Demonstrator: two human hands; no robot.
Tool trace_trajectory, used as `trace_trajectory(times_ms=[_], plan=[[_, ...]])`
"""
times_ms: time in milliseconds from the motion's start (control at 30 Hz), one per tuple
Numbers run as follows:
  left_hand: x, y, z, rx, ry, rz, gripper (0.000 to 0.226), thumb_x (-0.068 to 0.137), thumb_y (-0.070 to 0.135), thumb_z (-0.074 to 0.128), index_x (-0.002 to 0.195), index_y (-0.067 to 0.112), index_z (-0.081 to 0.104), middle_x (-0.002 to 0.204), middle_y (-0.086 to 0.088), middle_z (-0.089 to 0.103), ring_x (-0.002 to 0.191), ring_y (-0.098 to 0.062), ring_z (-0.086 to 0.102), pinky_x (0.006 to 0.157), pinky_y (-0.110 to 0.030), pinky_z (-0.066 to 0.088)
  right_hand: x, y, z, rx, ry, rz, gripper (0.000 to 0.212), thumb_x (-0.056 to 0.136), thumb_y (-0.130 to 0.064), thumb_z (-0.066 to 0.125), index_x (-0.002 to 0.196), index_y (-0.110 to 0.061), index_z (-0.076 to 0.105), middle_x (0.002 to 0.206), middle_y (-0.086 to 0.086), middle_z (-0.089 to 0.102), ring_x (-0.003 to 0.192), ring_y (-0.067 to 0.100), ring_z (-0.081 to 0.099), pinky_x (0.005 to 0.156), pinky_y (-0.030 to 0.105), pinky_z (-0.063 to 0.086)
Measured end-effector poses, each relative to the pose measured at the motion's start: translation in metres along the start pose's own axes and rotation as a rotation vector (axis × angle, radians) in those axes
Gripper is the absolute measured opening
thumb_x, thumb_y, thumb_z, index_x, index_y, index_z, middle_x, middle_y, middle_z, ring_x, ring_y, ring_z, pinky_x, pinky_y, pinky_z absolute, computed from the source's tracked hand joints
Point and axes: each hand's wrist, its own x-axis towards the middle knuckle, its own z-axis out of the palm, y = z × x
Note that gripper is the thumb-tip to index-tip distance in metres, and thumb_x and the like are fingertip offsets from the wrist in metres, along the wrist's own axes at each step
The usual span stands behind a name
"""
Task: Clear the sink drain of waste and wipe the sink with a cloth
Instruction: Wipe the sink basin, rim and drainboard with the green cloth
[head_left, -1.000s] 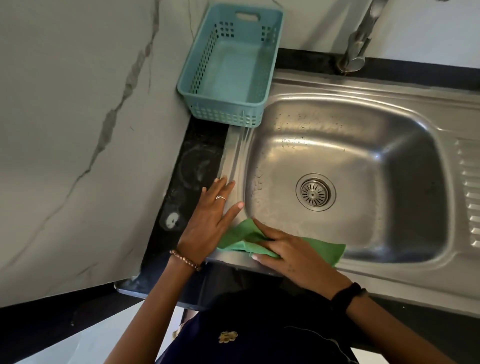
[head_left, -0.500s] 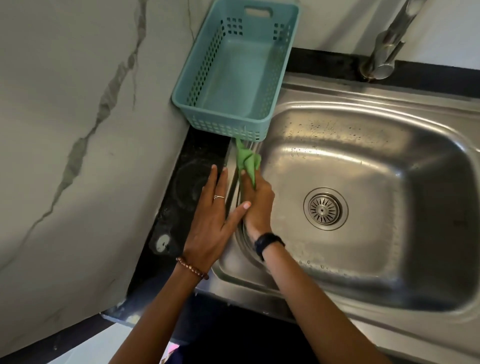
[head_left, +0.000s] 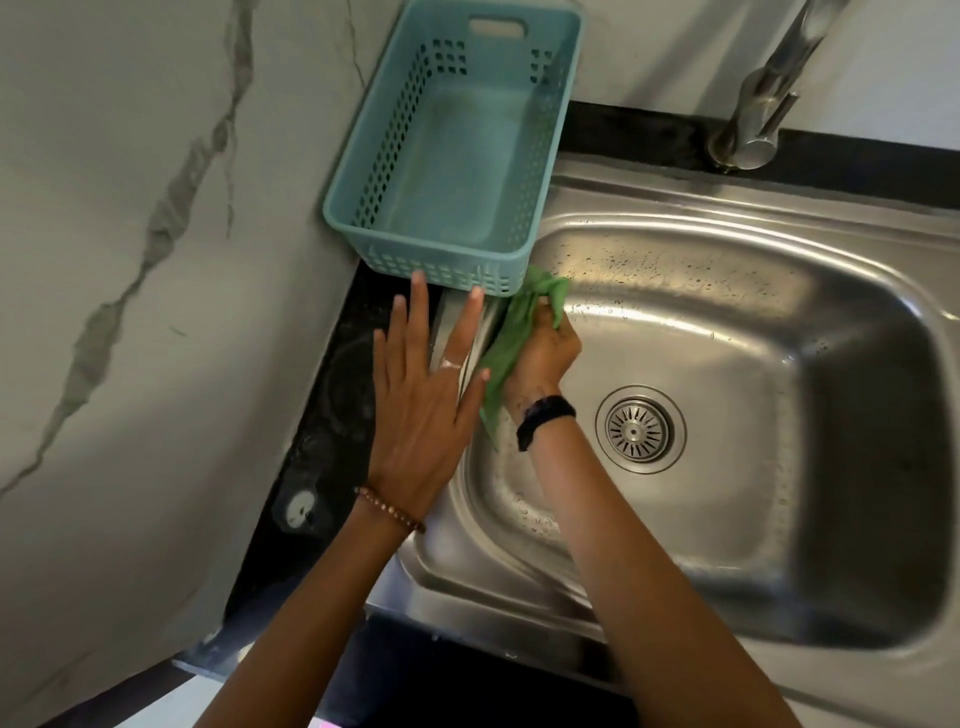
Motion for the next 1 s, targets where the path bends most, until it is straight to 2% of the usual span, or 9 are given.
trace_trajectory(times_ms=[100, 200, 367, 433, 567, 700, 767, 900, 1000], plan=[[0.019, 0.003, 0.0, 0.101, -0.011, 0.009, 0.071, 0.091, 0.034, 0.051, 0.143, 0.035, 0.002, 0.156, -0.019, 0.001, 0.143, -0.041, 0.005, 0.113, -0.052, 0.006, 0.017, -0.03, -0.003, 0.249, 0.054, 0.165, 0.02, 0.092, -0.018, 0.049, 0.077, -0.01, 0.059, 0.081, 0.008, 0.061, 0.08, 0.026, 0.06, 0.069, 0.032, 0.051], [0.023, -0.006, 0.0, 0.145, -0.035, -0.038, 0.075, 0.089, 0.033, 0.055, 0.14, 0.038, 0.0, 0.157, -0.015, -0.001, 0.143, -0.041, 0.006, 0.113, -0.06, 0.012, 0.041, -0.056, 0.001, 0.348, 0.01, 0.082, 0.021, 0.092, -0.024, 0.043, 0.079, -0.013, 0.056, 0.08, 0.006, 0.057, 0.076, 0.022, 0.056, 0.072, 0.032, 0.048], [0.029, -0.018, -0.003, 0.028, -0.074, -0.114, 0.084, 0.089, 0.02, 0.054, 0.135, 0.045, -0.012, 0.158, -0.008, -0.009, 0.145, -0.033, 0.002, 0.109, -0.068, 0.014, 0.049, -0.05, 0.02, 0.017, -0.091, -0.122, 0.028, 0.095, -0.01, 0.045, 0.12, 0.002, 0.042, 0.1, 0.009, 0.05, 0.083, 0.017, 0.053, 0.067, 0.02, 0.049], [0.028, -0.017, -0.003, -0.021, -0.077, -0.112, 0.085, 0.089, 0.018, 0.054, 0.135, 0.045, -0.012, 0.158, -0.006, -0.011, 0.145, -0.032, 0.003, 0.109, -0.068, 0.012, 0.04, -0.034, 0.023, -0.207, -0.276, -0.178, 0.015, 0.096, -0.003, 0.039, 0.109, -0.01, 0.038, 0.111, 0.007, 0.043, 0.091, 0.013, 0.052, 0.07, 0.012, 0.048], [0.026, -0.017, -0.005, -0.052, -0.086, -0.12, 0.082, 0.09, 0.018, 0.052, 0.138, 0.045, -0.009, 0.158, -0.004, -0.01, 0.146, -0.029, 0.004, 0.109, -0.067, 0.011, 0.031, -0.025, 0.016, -0.422, -0.41, -0.288, 0.035, 0.094, 0.004, 0.033, 0.081, -0.028, 0.04, 0.113, 0.007, 0.034, 0.099, 0.015, 0.044, 0.082, 0.01, 0.044], [0.027, -0.018, -0.008, -0.023, -0.099, -0.108, 0.081, 0.089, 0.015, 0.051, 0.142, 0.043, -0.003, 0.158, -0.004, -0.008, 0.146, -0.028, 0.003, 0.107, -0.07, 0.011, 0.022, -0.021, 0.001, -0.454, -0.505, -0.15, 0.012, 0.095, -0.003, 0.039, 0.094, -0.003, 0.051, 0.113, 0.015, 0.041, 0.099, 0.022, 0.047, 0.097, 0.037, 0.045], [0.026, -0.019, -0.009, -0.011, -0.105, -0.105, 0.079, 0.089, 0.014, 0.05, 0.143, 0.042, -0.001, 0.158, -0.004, -0.009, 0.146, -0.027, 0.002, 0.107, -0.07, 0.011, 0.01, -0.013, -0.006, -0.427, -0.521, -0.105, 0.022, 0.096, -0.005, 0.041, 0.113, 0.006, 0.049, 0.125, 0.026, 0.043, 0.107, 0.034, 0.051, 0.1, 0.045, 0.044], [0.024, -0.021, -0.01, 0.036, -0.167, -0.09, 0.076, 0.09, 0.015, 0.05, 0.145, 0.039, 0.004, 0.158, -0.003, -0.013, 0.146, -0.028, -0.001, 0.107, -0.07, 0.007, -0.021, 0.008, -0.024, -0.389, -0.504, -0.104, 0.005, 0.096, -0.005, 0.043, 0.096, -0.007, 0.048, 0.106, 0.009, 0.041, 0.096, 0.019, 0.049, 0.102, 0.042, 0.042], [0.019, -0.02, -0.009, 0.016, -0.192, -0.068, 0.077, 0.088, 0.01, 0.048, 0.146, 0.036, 0.003, 0.158, -0.003, -0.009, 0.146, -0.028, -0.002, 0.109, -0.067, 0.001, -0.043, 0.021, -0.04, -0.41, -0.544, -0.114, 0.02, 0.096, -0.006, 0.043, 0.085, -0.022, 0.046, 0.097, -0.003, 0.035, 0.096, 0.013, 0.047, 0.101, 0.034, 0.041]])
